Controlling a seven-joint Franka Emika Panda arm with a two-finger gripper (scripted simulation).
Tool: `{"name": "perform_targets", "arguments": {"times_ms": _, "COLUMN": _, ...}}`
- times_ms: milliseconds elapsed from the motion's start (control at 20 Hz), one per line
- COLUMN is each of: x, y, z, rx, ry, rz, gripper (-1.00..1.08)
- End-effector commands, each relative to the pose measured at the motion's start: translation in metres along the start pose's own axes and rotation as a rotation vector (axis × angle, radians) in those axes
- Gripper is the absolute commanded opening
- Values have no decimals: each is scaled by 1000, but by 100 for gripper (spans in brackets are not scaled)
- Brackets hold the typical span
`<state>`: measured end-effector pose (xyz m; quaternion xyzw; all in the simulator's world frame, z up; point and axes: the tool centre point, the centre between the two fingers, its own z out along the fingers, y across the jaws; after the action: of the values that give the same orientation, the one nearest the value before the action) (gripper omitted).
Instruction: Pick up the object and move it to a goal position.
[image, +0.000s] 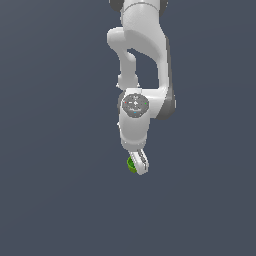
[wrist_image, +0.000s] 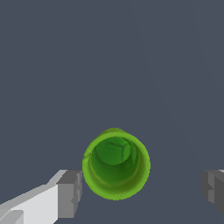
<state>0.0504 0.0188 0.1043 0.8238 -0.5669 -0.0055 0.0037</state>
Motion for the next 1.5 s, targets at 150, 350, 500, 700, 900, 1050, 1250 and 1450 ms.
{"name": "perform_targets", "arguments": {"times_ms": 150, "x": -2, "y": -7, "z": 5, "rx": 5, "ry": 1, "rz": 145, "gripper": 100}}
{"name": "perform_targets", "arguments": {"times_ms": 350, "x": -3, "y": -11, "z": 8, "rx": 8, "ry": 2, "rz": 227, "gripper": 100}}
{"name": "perform_targets", "arguments": {"times_ms": 500, "x": -4, "y": -13, "z": 9, "rx": 10, "ry": 2, "rz": 275, "gripper": 100}}
{"name": "perform_targets", "arguments": {"times_ms": 700, "x": -4, "y": -15, "z": 11, "rx": 12, "ry": 3, "rz": 318, "gripper": 100}}
{"name": "perform_targets", "arguments": {"times_ms": 900, "x": -5, "y": -16, "z": 11, "rx": 13, "ry": 3, "rz": 340, "gripper": 100}}
{"name": "perform_targets", "arguments": {"times_ms": 1050, "x": -5, "y": -16, "z": 11, "rx": 13, "ry": 3, "rz": 338, "gripper": 100}}
{"name": "perform_targets", "arguments": {"times_ms": 1250, "x": -5, "y": -16, "z": 18, "rx": 13, "ry": 3, "rz": 339, "gripper": 100}}
{"name": "perform_targets", "arguments": {"times_ms": 1450, "x": -5, "y": -15, "z": 38, "rx": 13, "ry": 3, "rz": 341, "gripper": 100}}
